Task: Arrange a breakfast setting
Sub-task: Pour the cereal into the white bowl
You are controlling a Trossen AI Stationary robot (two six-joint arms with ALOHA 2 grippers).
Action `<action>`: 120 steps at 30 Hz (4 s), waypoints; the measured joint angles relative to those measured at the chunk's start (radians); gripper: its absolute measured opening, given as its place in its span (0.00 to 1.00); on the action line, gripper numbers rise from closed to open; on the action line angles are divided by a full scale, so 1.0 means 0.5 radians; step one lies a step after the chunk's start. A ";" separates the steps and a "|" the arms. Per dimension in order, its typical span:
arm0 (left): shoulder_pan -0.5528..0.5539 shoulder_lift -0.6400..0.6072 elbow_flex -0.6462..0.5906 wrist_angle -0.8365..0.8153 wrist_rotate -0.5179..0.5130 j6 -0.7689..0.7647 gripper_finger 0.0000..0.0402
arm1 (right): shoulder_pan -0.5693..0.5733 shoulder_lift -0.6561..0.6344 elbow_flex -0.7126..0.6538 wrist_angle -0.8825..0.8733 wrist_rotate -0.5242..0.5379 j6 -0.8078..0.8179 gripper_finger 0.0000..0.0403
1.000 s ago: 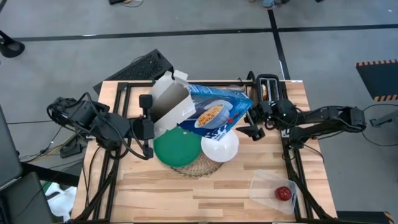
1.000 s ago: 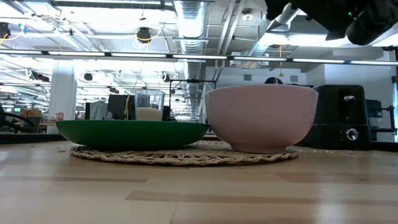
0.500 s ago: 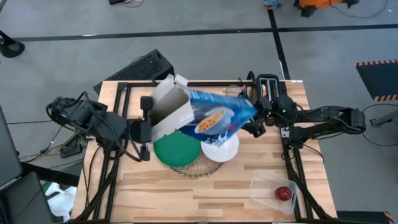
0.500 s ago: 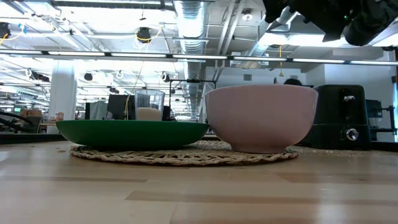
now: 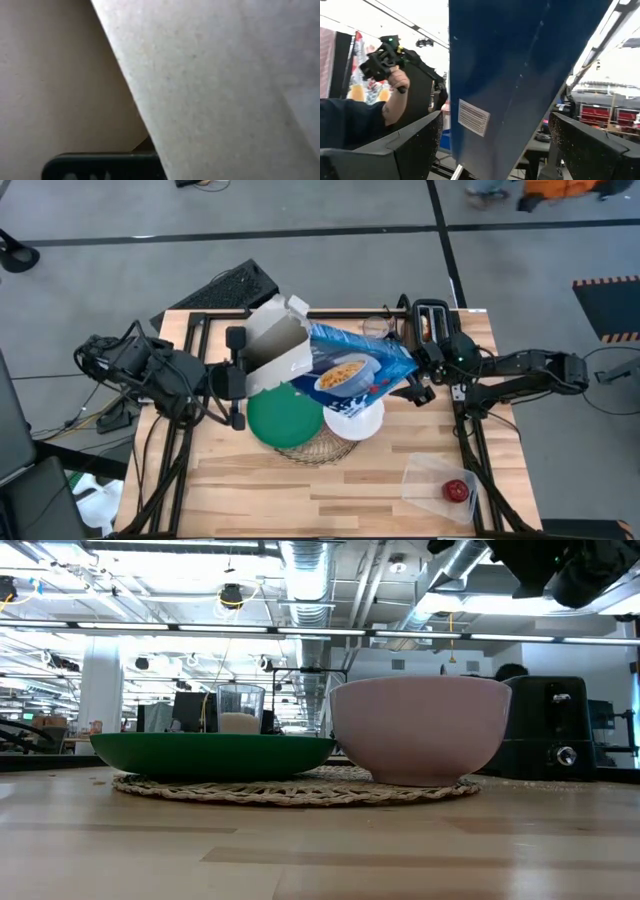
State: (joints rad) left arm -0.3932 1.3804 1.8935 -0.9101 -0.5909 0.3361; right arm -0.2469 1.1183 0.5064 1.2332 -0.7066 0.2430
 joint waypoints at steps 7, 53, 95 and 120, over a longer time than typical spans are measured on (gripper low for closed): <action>0.042 0.000 0.000 -0.008 -0.055 -0.031 0.00 | 0.024 -0.001 0.001 -0.024 0.157 0.039 0.96; 0.189 0.077 -0.063 -0.314 -0.731 -0.198 0.00 | 0.134 0.000 -0.003 -0.242 0.908 0.442 0.96; 0.195 0.089 -0.066 0.114 -0.382 -0.066 0.00 | 0.113 -0.004 0.001 -0.139 0.976 0.072 0.97; 0.225 0.089 -0.061 0.110 -0.287 -0.135 0.00 | 0.096 0.550 0.242 0.456 0.689 0.035 0.89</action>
State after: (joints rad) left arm -0.2806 1.4246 1.8629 -0.8552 -0.7346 0.2685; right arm -0.1989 1.3932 0.6274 1.4611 -0.3621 0.2604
